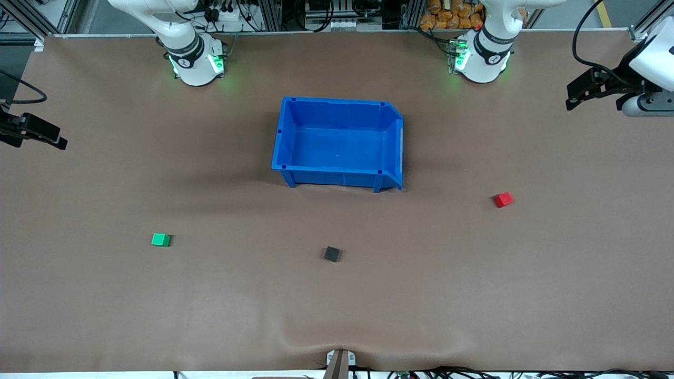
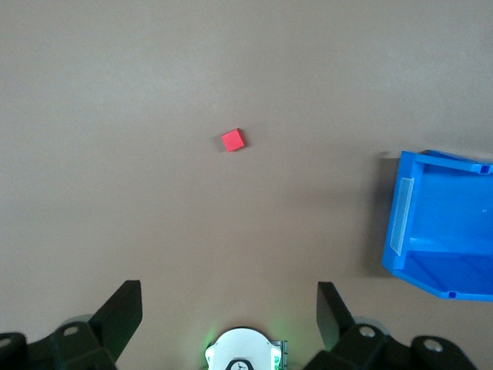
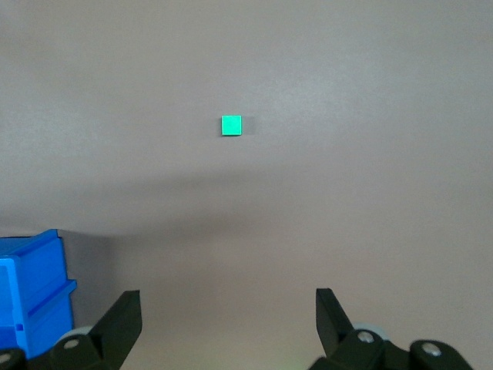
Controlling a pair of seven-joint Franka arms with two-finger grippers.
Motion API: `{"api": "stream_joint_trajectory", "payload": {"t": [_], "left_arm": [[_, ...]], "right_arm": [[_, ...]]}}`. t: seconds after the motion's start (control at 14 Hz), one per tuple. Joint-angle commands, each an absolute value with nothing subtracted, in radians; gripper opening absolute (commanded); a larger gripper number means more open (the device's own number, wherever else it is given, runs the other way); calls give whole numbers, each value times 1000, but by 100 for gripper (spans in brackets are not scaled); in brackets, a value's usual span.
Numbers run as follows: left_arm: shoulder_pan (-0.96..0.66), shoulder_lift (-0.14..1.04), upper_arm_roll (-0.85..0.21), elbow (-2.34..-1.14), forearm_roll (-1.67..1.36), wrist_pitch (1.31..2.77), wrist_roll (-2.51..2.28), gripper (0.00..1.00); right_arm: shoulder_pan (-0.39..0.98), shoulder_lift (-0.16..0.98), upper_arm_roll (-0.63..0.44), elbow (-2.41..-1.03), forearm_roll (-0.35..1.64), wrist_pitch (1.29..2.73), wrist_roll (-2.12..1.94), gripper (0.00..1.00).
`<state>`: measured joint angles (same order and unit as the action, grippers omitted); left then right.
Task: Attach green and red cubes to black cube
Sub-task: 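Move the left gripper out from rest toward the red cube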
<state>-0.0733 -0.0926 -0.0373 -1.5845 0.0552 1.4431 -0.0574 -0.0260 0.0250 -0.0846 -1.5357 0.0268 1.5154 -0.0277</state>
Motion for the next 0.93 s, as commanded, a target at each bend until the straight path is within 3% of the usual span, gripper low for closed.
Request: {"api": "stream_joint_trajectory", "payload": {"t": [0.0,0.43,0.86], "left_arm": [[-51,-89,-45,-1575,46,1425,-32,100],[-40,-41,-48,-1551,61,1422,-41,100],[-43,-40,-54,-1621,54,1448,-67,100]], "right_arm": [[-17,32,-87,-1519,21,1511,-12,100],[-17,32,-87,-1519,21,1511,-12,100],[-5,32,-87,-1519,21,1511,-11,100]]}}
